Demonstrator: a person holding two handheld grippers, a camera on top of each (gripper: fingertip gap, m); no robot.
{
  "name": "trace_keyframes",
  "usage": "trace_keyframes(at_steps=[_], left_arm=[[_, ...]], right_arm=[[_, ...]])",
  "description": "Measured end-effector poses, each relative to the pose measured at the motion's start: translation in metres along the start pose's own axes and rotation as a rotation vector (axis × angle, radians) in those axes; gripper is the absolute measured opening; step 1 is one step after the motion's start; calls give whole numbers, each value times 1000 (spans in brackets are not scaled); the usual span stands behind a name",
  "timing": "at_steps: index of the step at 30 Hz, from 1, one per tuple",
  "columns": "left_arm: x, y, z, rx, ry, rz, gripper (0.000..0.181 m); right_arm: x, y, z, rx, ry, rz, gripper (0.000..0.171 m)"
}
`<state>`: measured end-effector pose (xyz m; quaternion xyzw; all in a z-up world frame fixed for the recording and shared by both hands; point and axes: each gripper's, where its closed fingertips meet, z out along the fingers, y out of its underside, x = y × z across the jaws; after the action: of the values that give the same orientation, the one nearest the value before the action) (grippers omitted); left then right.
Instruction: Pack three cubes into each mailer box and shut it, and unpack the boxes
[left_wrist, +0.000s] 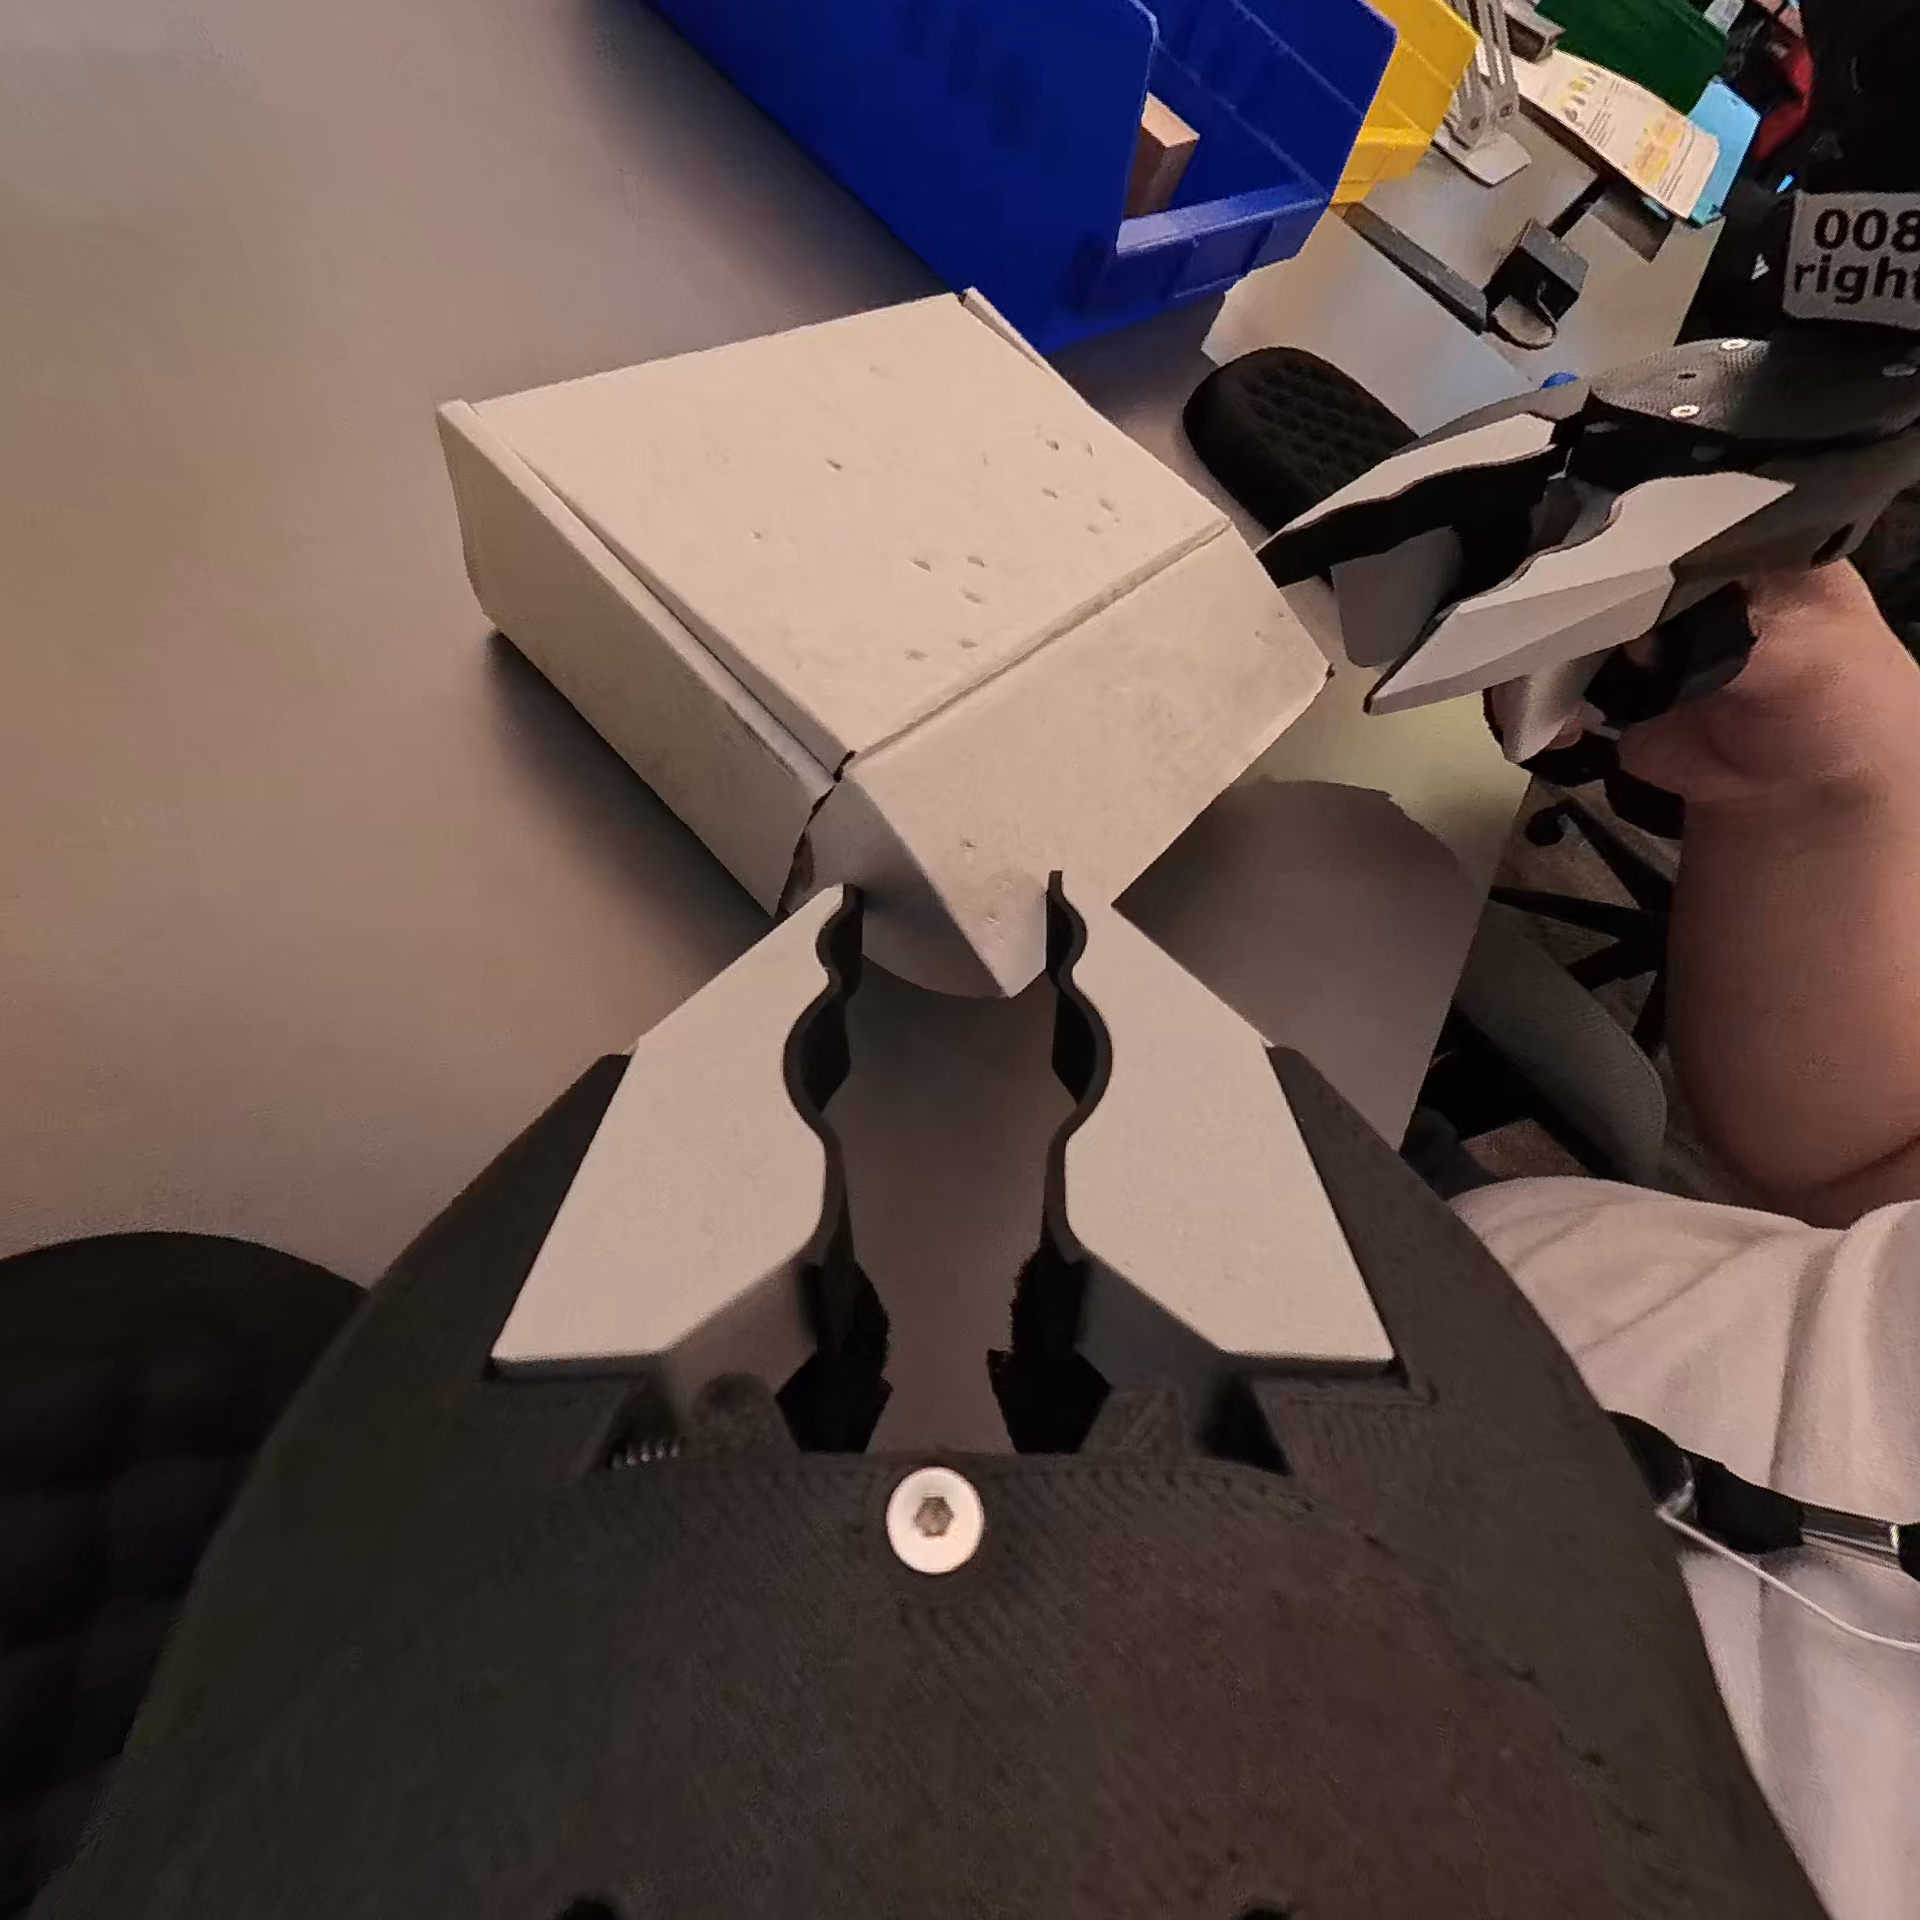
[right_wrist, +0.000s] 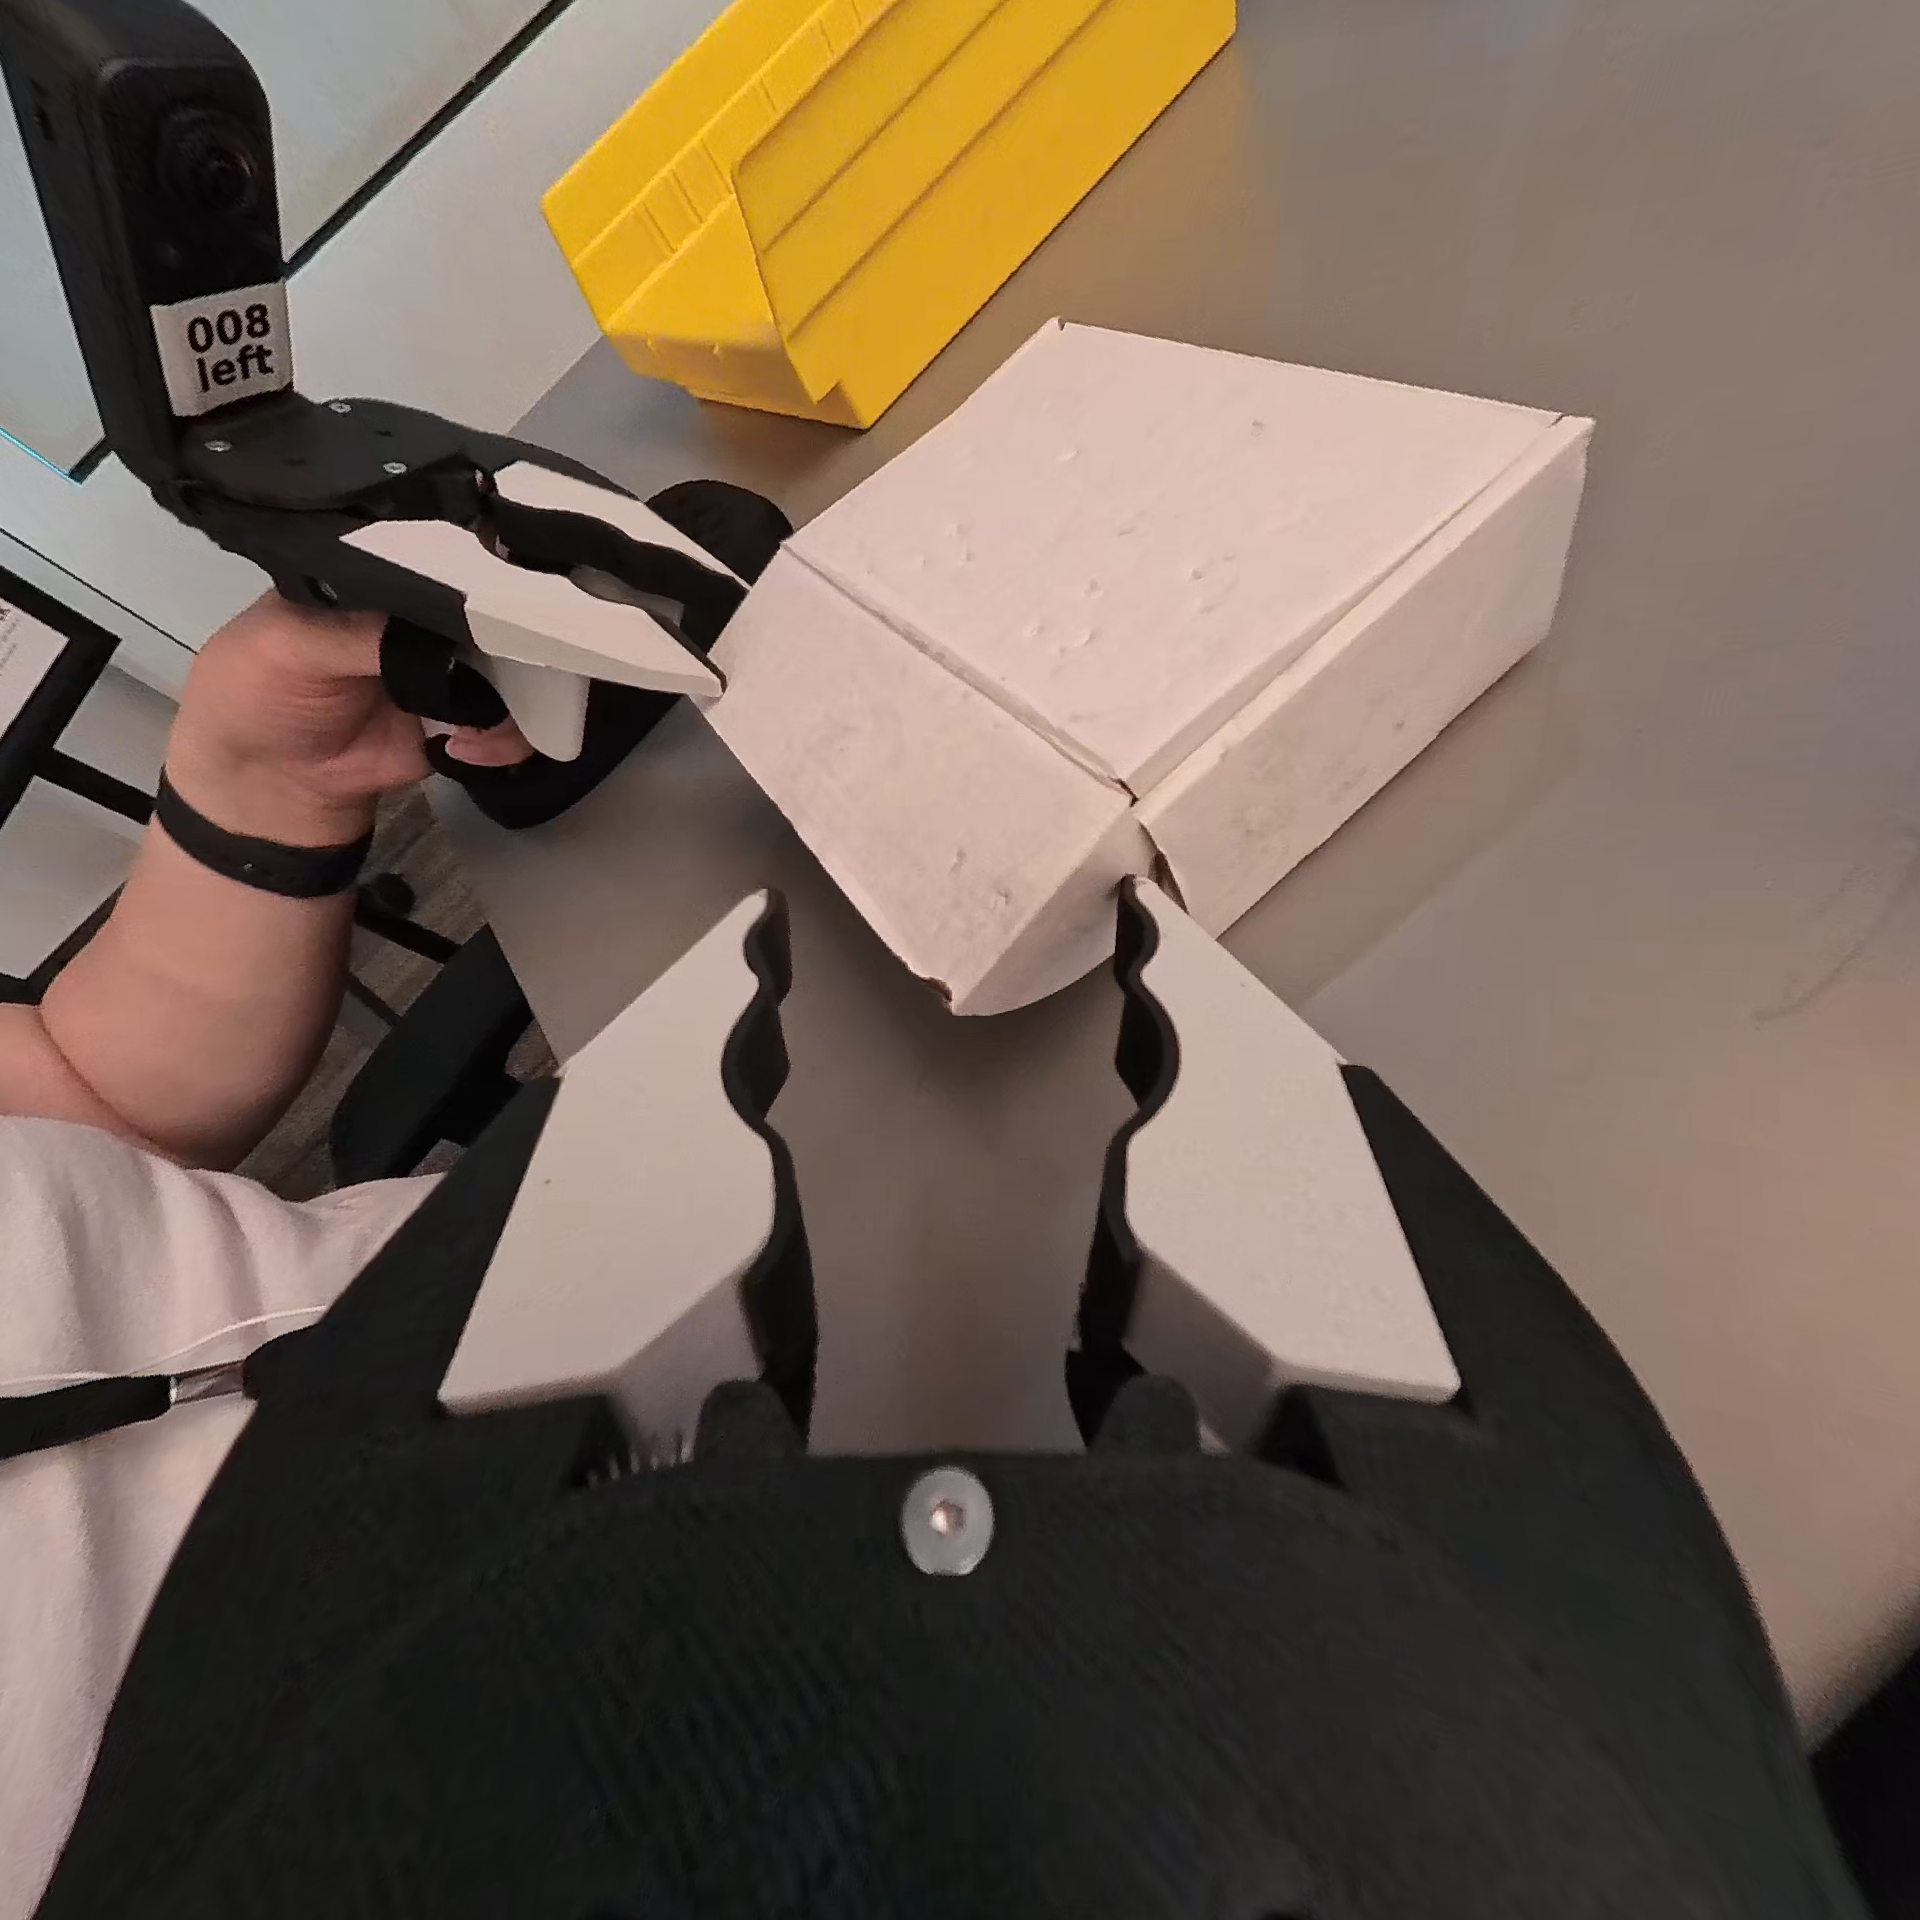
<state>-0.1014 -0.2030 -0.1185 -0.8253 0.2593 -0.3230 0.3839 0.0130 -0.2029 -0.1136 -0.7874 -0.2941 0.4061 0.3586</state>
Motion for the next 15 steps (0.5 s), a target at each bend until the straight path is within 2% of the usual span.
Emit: trace_keyframes(at_steps=[3,4,6,9,15], left_arm=[[0,0,0,-16,0,35,34],[-1,1,1,-24,-5,47,34],[-5,4,6,-44,-27,70,34],[-9,4,10,-73,-67,125,33],[-13,-3,7,-48,-71,189,37]], right_arm=[[1,0,0,-5,1,-1,62],[5,1,0,-11,22,-13,55],[17,6,6,-31,83,-70,53],[19,12,9,-68,72,-78,50],[24,4,8,-46,88,-124,53]])
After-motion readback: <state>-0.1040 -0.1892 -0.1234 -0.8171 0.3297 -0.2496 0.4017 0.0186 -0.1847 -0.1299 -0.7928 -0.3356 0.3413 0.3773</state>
